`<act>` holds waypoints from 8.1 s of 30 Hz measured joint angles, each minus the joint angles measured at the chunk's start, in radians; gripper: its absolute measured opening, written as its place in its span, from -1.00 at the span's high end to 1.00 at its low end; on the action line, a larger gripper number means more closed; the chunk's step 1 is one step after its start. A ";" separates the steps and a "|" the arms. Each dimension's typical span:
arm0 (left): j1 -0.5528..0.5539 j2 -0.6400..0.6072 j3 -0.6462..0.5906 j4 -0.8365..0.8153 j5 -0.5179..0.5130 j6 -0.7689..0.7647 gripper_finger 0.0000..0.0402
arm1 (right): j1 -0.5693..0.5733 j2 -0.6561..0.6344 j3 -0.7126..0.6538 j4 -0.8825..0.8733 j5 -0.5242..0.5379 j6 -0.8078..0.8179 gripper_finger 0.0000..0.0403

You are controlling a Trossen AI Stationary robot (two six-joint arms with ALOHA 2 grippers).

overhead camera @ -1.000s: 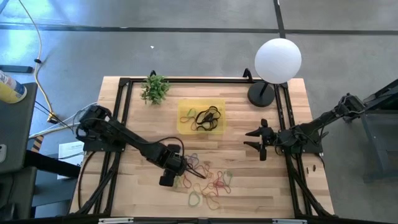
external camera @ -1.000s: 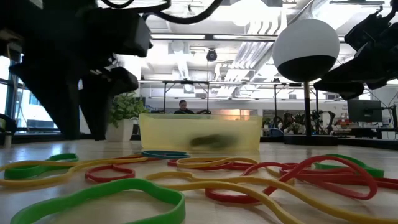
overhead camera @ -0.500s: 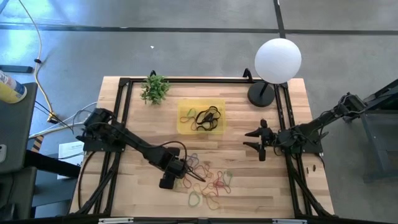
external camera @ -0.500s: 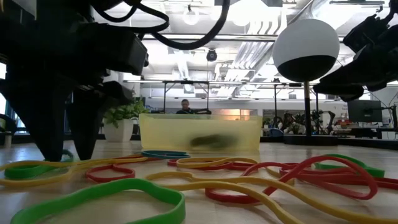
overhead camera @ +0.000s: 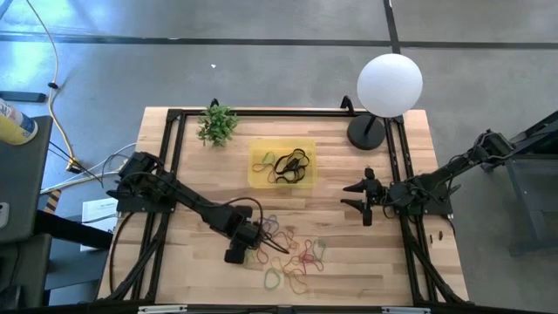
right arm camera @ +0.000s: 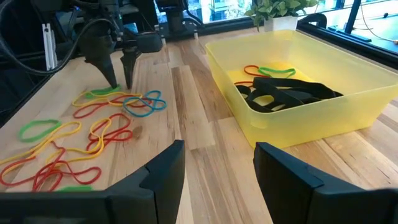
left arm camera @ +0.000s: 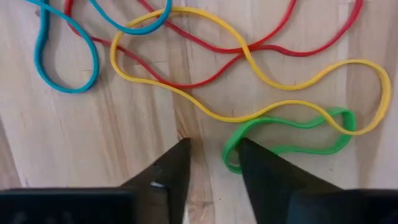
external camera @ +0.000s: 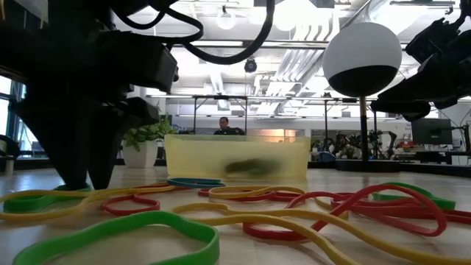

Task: Pick and place rubber bands into bin
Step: Put the green rubber band into the yellow bin

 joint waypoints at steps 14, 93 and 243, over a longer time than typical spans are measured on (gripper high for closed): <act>0.000 0.002 -0.001 -0.002 -0.021 0.052 0.98 | 0.000 0.000 0.000 0.000 0.000 0.000 0.10; 0.794 0.048 0.324 -0.072 -0.238 1.059 1.00 | 0.000 0.000 -0.001 0.007 0.060 0.024 0.10; -0.437 -0.517 -0.311 -0.028 -0.932 0.212 0.39 | -0.092 0.901 1.023 -0.704 -0.211 -0.124 0.98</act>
